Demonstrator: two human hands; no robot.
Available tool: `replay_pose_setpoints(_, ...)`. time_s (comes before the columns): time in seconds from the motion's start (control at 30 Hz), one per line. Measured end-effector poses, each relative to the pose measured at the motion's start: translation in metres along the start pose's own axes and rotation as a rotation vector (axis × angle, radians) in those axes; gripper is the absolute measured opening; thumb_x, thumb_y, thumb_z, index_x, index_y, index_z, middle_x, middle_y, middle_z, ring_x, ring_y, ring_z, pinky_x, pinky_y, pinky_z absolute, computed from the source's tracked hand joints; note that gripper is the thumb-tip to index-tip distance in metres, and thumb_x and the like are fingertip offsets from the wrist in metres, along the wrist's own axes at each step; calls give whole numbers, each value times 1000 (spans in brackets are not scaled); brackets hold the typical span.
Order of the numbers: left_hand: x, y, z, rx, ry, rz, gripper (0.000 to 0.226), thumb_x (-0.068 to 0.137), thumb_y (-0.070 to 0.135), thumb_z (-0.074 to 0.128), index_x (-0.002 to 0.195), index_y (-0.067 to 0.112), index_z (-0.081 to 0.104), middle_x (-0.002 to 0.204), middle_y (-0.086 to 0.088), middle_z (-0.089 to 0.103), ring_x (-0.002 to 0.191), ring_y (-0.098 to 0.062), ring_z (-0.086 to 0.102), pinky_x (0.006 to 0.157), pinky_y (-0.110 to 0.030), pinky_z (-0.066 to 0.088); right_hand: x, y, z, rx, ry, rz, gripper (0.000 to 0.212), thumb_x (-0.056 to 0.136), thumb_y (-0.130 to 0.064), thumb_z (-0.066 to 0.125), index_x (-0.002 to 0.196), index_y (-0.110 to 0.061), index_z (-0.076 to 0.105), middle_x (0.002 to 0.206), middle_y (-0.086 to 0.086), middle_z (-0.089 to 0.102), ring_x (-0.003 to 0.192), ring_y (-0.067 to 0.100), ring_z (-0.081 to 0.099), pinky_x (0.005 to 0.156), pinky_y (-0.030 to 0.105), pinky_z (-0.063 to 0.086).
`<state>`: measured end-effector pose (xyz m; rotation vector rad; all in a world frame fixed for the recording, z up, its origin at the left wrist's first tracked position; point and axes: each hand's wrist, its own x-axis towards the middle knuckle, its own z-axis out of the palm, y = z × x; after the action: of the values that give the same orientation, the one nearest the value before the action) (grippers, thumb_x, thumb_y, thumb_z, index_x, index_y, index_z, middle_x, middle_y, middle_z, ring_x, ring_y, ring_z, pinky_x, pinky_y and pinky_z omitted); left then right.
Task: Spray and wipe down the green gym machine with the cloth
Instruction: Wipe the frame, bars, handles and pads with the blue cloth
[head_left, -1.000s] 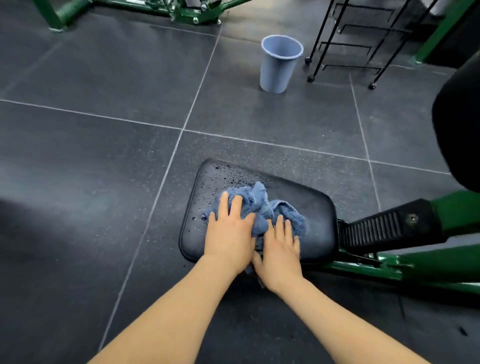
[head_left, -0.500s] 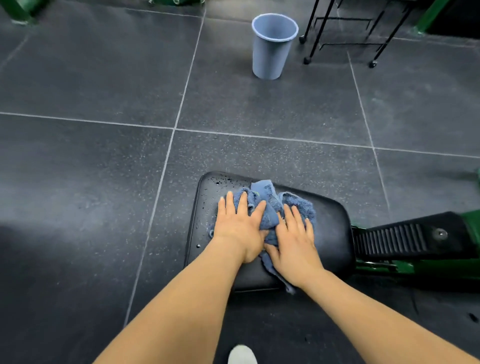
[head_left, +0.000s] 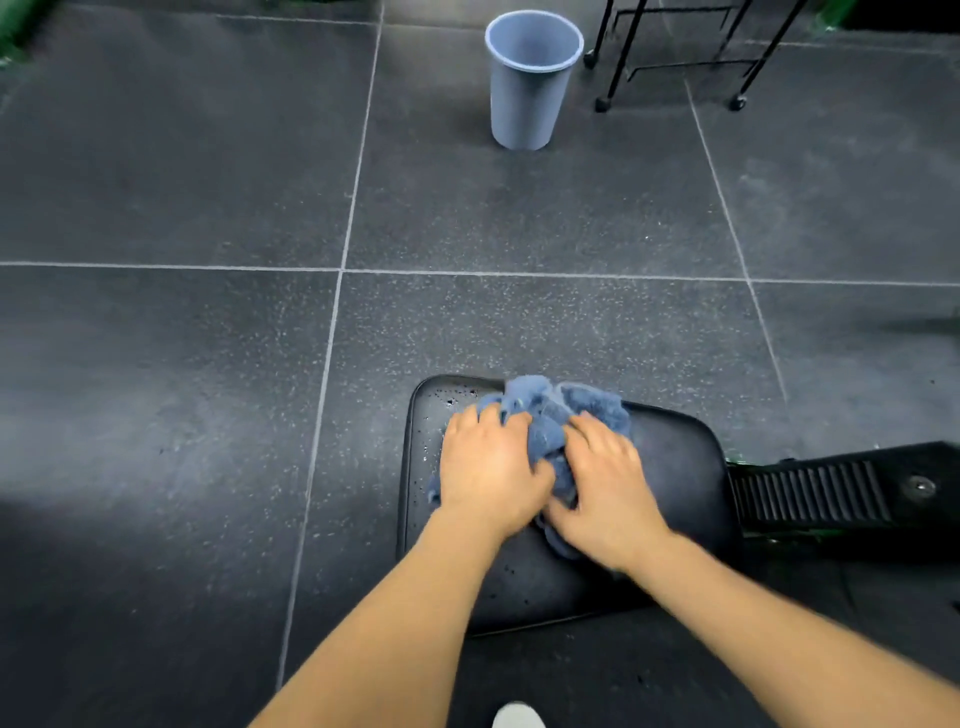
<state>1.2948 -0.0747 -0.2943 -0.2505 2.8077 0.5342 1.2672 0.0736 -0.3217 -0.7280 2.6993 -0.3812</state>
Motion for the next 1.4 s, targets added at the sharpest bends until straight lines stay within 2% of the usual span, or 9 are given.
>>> replay_pose_setpoints(0.2, -41, -47, 20, 94, -30, 276, 59, 81, 48, 47, 131, 19, 57, 143, -17, 48, 134, -40, 41, 108, -50, 25, -46, -33, 34, -13, 35, 80, 74, 74, -63, 49, 125, -9, 46, 141, 16, 48, 136, 32, 36, 110, 43, 20)
replay_pose_setpoints(0.33, 18, -50, 7, 173, -27, 313, 58, 84, 43, 37, 131, 16, 58, 139, -21, 51, 133, -43, 41, 111, -54, 33, 4, -35, 26, -33, 54, 198, 79, 77, -58, 40, 131, -1, 50, 140, 22, 48, 131, 41, 44, 108, 54, 35)
replay_pose_setpoints(0.47, 68, -57, -11, 215, -126, 292, 59, 99, 45, 35, 152, 24, 22, 159, -15, 17, 148, -33, 8, 120, -46, 7, 49, -42, 10, 17, 2, 320, 101, 69, -69, 16, 150, -11, 25, 158, 13, 19, 147, 31, 12, 118, 50, 14)
replay_pose_setpoints(0.63, 78, -68, -26, -51, -144, 197, 60, 92, 44, 49, 148, 29, 32, 147, -10, 38, 136, -29, 33, 108, -37, 34, 65, -57, 7, 40, -16, 437, 82, 86, -61, 47, 152, -19, 21, 160, 5, 15, 149, 24, 4, 119, 47, 10)
replay_pose_setpoints(0.83, 4, -94, 0, -152, 63, 187, 66, 83, 47, 42, 143, 20, 42, 150, -17, 36, 145, -33, 21, 109, -45, 38, 16, -85, 31, 89, 120, 279, 75, 72, -57, 45, 129, -10, 56, 140, 14, 51, 135, 33, 41, 111, 49, 32)
replay_pose_setpoints(1.03, -13, -99, 11, -221, 41, 127, 66, 89, 43, 43, 149, 19, 31, 153, -20, 27, 147, -33, 12, 113, -48, 32, 5, -90, 39, 65, 49, 259, 64, 73, -51, 46, 124, -13, 55, 139, 15, 51, 131, 37, 45, 108, 51, 35)
replay_pose_setpoints(1.2, 54, -96, -22, -228, -93, 34, 63, 92, 33, 52, 150, 24, 28, 153, -14, 31, 143, -28, 25, 113, -34, 25, 62, -93, 21, 67, 7, 376, 69, 90, -49, 50, 149, -20, 29, 160, 8, 15, 148, 29, 7, 117, 50, 10)
replay_pose_setpoints(1.3, 78, -98, -35, -324, -158, -36, 59, 90, 32, 55, 146, 26, 38, 144, -9, 47, 130, -26, 45, 103, -30, 36, 79, -94, 14, 69, -22, 405, 73, 91, -51, 50, 151, -23, 20, 161, 6, 9, 148, 27, 1, 118, 50, 8)
replay_pose_setpoints(1.4, 50, -95, -28, -404, -99, -123, 67, 89, 35, 55, 150, 30, 29, 151, -8, 35, 132, -25, 43, 105, -33, 37, 64, -98, 17, 91, -18, 378, 74, 92, -49, 51, 153, -24, 17, 161, 6, 8, 149, 25, -1, 119, 47, 6)
